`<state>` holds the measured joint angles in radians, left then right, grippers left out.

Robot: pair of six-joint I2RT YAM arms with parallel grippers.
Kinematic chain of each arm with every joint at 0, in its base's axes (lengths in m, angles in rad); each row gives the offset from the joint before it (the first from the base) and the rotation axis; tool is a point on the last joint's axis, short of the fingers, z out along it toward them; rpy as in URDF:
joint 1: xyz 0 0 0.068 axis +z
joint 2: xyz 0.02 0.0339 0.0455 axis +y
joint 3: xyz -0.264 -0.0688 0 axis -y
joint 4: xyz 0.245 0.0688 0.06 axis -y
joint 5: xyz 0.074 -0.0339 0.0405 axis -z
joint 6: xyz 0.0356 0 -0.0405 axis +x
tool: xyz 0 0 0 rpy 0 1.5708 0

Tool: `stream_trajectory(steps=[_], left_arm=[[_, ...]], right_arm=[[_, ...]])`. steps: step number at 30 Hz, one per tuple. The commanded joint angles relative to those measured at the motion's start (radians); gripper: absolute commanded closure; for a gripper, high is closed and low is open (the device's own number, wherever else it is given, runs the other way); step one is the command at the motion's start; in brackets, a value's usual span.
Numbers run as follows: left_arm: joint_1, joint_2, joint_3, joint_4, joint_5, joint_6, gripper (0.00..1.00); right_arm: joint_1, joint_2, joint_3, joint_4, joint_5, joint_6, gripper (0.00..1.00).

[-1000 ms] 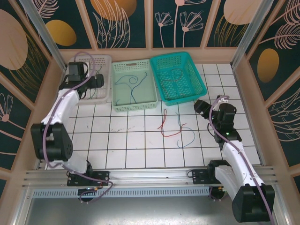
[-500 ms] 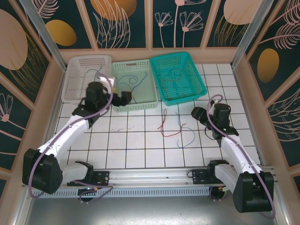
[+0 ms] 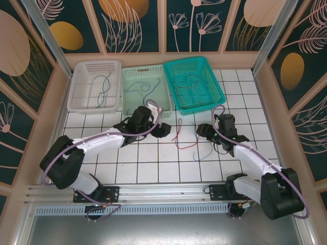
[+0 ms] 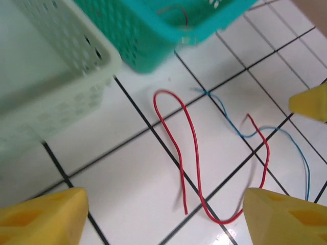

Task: Untangle the cables

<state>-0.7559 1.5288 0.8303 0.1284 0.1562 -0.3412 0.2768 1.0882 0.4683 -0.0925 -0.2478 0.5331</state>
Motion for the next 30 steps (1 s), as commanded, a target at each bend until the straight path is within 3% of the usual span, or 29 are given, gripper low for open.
stream_trajectory(steps=[1,9,30], left_arm=[[-0.047,0.072,0.06,0.033,-0.003,-0.023,0.25],[-0.076,0.263,0.183,0.024,-0.005,-0.087,0.35],[-0.095,0.496,0.398,-0.044,0.02,-0.075,0.6]], right_arm=[[0.004,-0.031,-0.007,-0.012,0.039,0.017,0.39],[0.004,-0.033,-0.022,0.012,0.025,0.028,0.4],[0.0,-0.058,-0.031,0.036,0.043,0.021,0.4]])
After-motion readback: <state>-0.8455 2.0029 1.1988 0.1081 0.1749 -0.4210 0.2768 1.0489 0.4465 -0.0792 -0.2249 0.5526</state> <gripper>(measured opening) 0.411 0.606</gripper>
